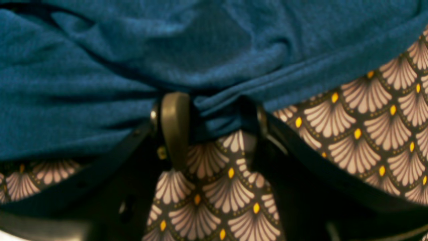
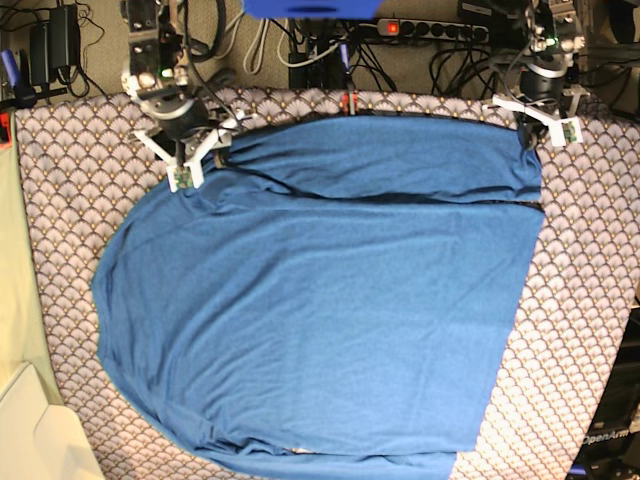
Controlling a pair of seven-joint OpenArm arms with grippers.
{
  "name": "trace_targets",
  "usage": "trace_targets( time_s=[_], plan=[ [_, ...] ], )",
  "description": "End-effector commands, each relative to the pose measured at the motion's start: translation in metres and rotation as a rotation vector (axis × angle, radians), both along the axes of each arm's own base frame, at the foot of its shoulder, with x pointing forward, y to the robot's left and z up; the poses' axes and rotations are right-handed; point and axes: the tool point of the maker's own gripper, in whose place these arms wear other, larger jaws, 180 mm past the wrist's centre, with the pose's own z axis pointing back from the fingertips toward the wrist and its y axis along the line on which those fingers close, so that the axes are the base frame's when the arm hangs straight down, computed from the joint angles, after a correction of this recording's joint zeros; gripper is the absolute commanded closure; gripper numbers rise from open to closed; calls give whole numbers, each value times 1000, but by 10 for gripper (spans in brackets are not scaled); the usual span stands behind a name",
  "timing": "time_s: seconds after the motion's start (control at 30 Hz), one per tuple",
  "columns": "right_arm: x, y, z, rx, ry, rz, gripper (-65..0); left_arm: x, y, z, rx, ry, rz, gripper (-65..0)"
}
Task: Fold the T-shirt properly
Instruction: 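Lower the right gripper onto the other shoulder corner and grasp it, then pull both shoulder corners across the shirt toward the hem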
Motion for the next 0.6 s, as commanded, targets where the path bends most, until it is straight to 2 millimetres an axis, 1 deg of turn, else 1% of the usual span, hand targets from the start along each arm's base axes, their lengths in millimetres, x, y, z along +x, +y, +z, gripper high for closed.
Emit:
trace_targets(
  time_s=[0.0, 0.17, 0.33, 0.57],
  plan=[
    [4, 0, 5, 3, -22, 5, -266, -5, -3, -4, -3, 32, -17, -4],
    [-4, -3, 2, -6, -5, 3, -266, -5, -3, -4, -3, 32, -17, -4],
    [-4, -3, 1, -7, -4, 4, -266, -5, -3, -4, -3, 32, -17, -4],
    [-13, -4, -15, -7, 44, 1, -263, -5, -3, -4, -3, 32, -17, -4]
  ],
)
